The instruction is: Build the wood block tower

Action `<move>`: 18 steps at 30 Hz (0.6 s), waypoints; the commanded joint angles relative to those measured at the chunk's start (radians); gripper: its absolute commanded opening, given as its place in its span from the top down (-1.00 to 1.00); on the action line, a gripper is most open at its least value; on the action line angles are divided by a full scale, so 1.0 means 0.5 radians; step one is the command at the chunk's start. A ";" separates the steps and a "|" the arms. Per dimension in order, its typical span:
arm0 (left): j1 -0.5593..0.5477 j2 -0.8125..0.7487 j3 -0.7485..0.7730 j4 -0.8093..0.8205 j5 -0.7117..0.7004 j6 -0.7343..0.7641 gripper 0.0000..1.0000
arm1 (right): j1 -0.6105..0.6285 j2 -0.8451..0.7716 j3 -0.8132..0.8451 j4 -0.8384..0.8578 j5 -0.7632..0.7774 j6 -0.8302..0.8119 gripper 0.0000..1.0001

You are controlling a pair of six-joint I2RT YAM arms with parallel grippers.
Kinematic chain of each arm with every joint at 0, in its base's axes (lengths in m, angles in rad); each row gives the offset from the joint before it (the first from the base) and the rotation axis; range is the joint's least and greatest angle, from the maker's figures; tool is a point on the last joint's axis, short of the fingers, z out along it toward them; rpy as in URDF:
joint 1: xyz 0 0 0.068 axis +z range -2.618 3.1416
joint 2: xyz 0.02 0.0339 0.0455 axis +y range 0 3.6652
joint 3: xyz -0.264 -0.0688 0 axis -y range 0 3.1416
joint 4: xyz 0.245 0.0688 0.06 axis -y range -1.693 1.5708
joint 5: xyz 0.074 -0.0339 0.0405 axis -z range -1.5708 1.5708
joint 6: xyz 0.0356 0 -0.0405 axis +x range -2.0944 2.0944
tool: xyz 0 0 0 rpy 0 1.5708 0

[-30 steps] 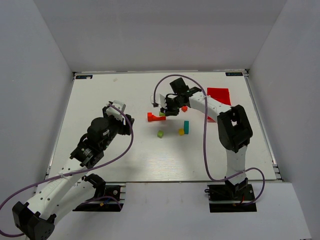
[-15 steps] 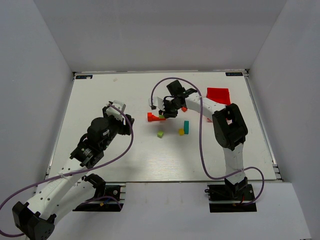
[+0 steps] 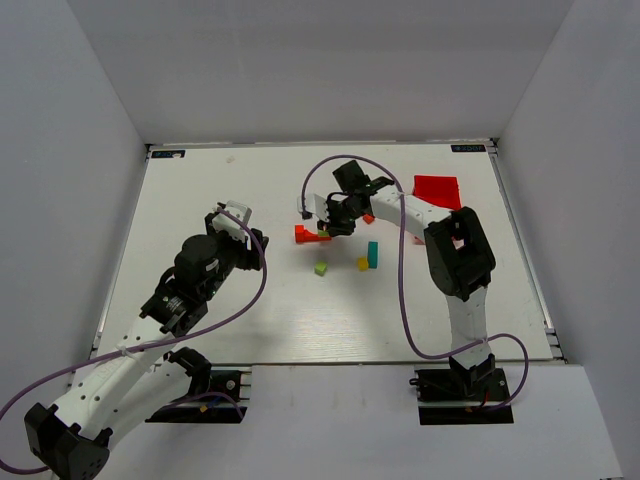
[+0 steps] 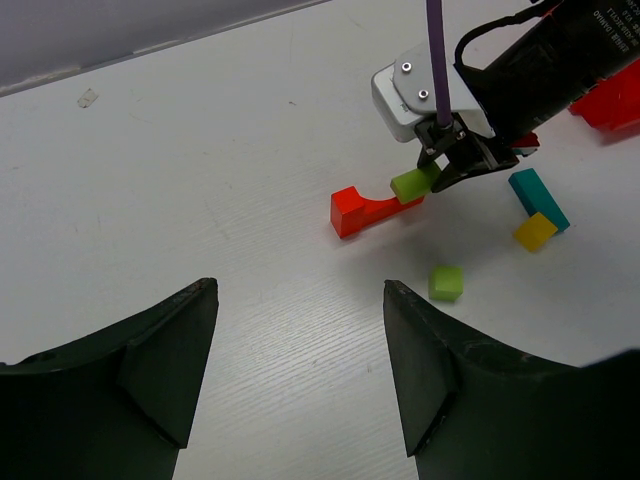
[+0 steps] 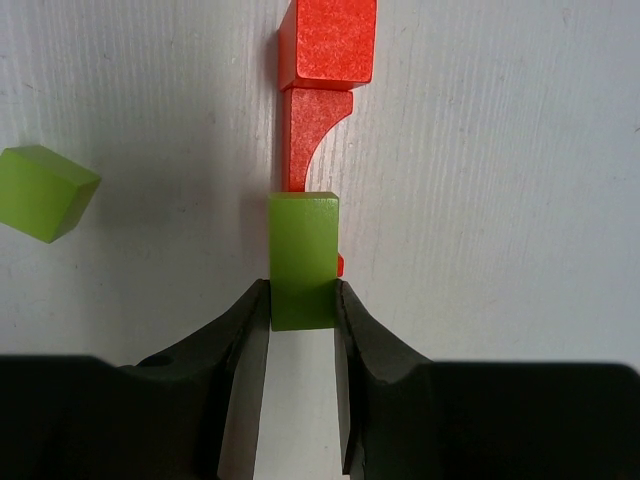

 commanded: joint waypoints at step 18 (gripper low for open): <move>0.007 -0.006 0.007 -0.013 -0.018 0.009 -0.54 | 0.018 0.035 0.063 0.035 0.018 0.105 0.73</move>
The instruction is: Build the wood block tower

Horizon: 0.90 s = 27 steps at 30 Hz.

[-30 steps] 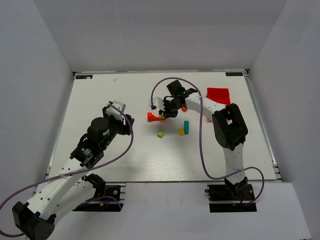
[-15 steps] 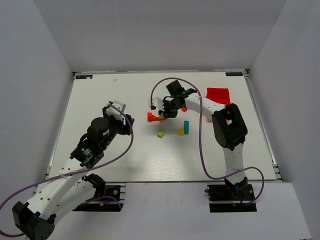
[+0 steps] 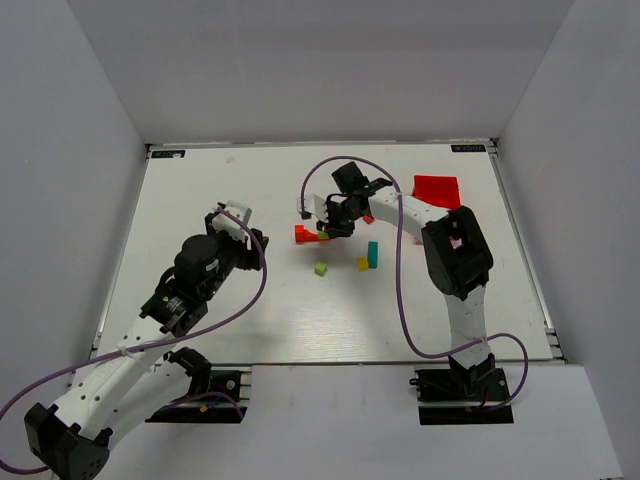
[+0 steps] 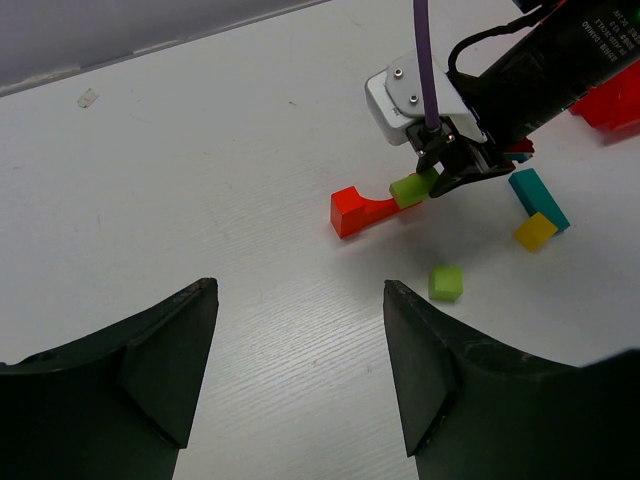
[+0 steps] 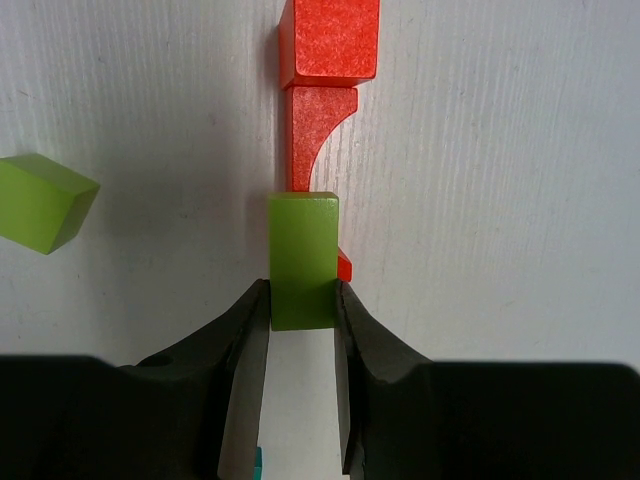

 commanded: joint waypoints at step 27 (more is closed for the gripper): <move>0.007 -0.006 0.007 -0.013 -0.019 0.009 -0.54 | 0.000 -0.030 0.069 0.088 0.016 0.129 0.73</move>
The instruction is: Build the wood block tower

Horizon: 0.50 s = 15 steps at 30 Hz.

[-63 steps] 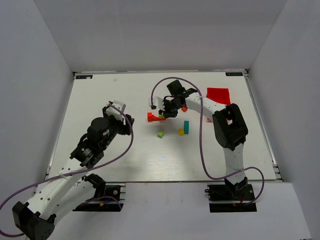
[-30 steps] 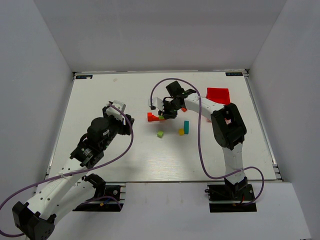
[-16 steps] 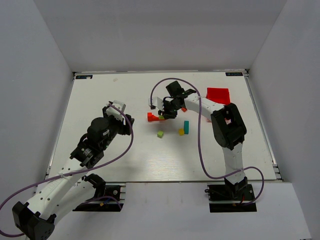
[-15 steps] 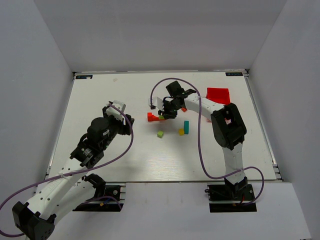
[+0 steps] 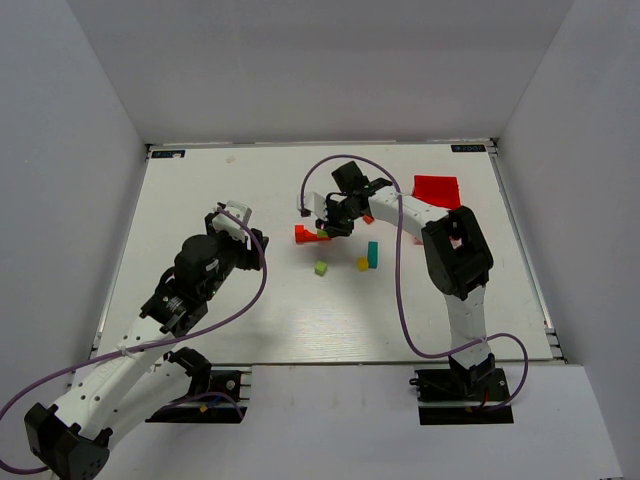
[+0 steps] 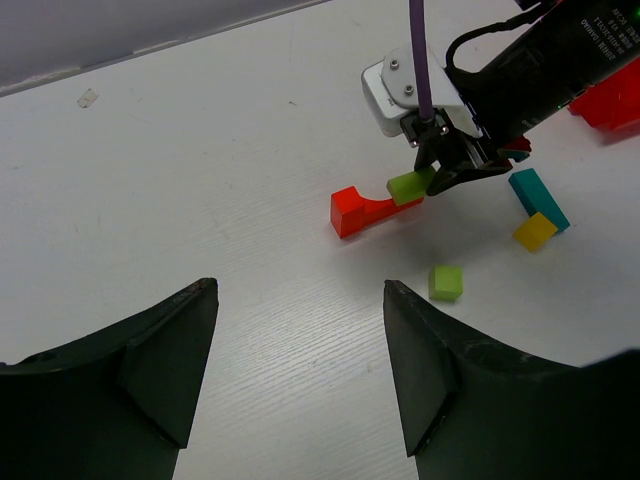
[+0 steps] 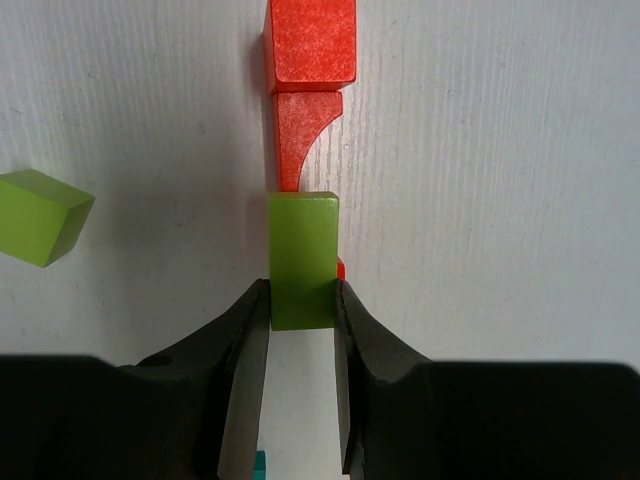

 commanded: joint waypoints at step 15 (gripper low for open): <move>0.007 -0.006 0.007 -0.013 -0.019 0.009 -0.54 | 0.001 -0.042 0.041 0.101 0.044 0.015 0.67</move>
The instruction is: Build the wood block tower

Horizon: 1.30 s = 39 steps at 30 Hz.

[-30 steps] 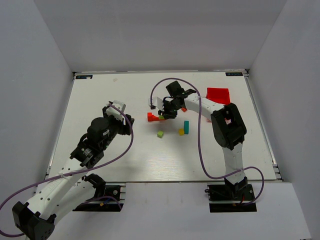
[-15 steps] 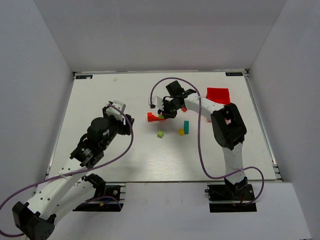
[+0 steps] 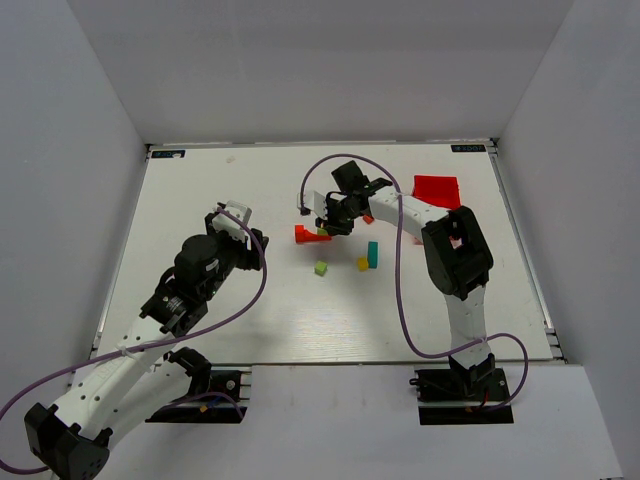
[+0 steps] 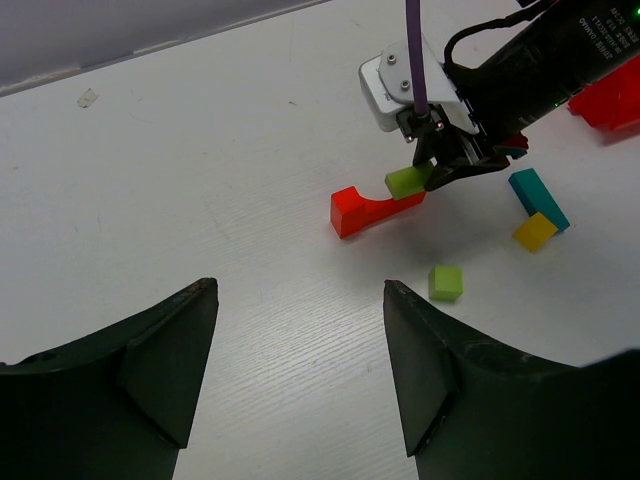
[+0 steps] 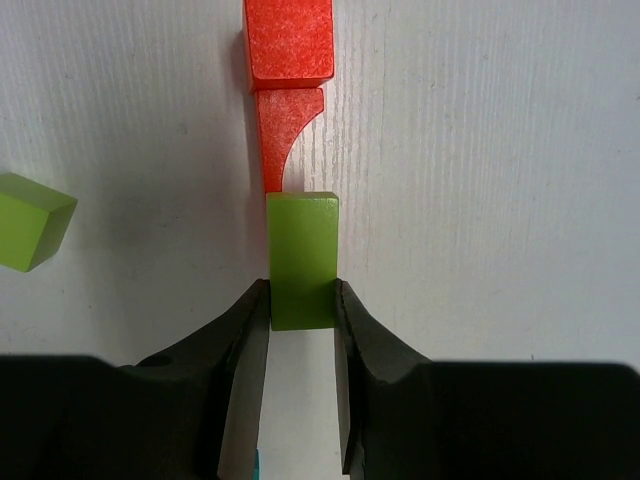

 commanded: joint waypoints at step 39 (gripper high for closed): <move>0.007 0.012 0.007 -0.013 -0.019 0.009 -0.54 | 0.007 -0.020 -0.005 0.101 0.011 -0.056 0.59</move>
